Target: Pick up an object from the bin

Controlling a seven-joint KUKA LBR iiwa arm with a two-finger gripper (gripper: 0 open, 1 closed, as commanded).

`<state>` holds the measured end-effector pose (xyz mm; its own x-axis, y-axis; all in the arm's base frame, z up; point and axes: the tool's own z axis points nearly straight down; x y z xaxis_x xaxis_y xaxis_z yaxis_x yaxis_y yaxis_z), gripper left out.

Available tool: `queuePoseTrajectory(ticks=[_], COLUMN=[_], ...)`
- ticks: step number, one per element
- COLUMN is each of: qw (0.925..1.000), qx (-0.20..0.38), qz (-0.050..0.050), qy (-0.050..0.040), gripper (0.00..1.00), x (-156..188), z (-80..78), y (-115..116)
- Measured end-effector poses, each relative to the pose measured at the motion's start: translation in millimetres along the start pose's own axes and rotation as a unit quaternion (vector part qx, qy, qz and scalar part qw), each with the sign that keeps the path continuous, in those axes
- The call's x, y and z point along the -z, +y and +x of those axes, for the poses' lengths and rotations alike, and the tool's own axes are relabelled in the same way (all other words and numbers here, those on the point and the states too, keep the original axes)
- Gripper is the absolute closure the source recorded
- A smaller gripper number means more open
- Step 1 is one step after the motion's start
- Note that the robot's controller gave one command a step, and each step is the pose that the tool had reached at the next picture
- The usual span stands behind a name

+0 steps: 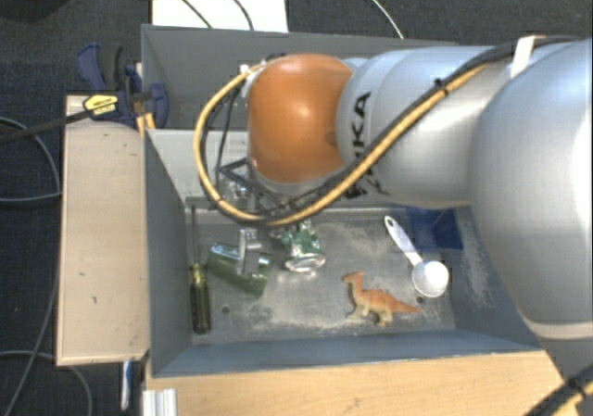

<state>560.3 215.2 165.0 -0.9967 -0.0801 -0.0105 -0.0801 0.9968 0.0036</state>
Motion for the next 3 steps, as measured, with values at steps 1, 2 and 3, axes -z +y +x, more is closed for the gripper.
queuePoseTrajectory(ticks=[1, 2, 3], qw=[0.9879, 0.9925, 0.9789], qx=[-0.155, -0.123, -0.204], qz=[0.002, 0.0, 0.002], qy=[0.0058, 0.0003, 0.0044], gripper=[0.0, 0.0, 1.0], x=[-67, -95, -95], z=[15.0, 19.5, 6.8], y=[1, 3, -10])
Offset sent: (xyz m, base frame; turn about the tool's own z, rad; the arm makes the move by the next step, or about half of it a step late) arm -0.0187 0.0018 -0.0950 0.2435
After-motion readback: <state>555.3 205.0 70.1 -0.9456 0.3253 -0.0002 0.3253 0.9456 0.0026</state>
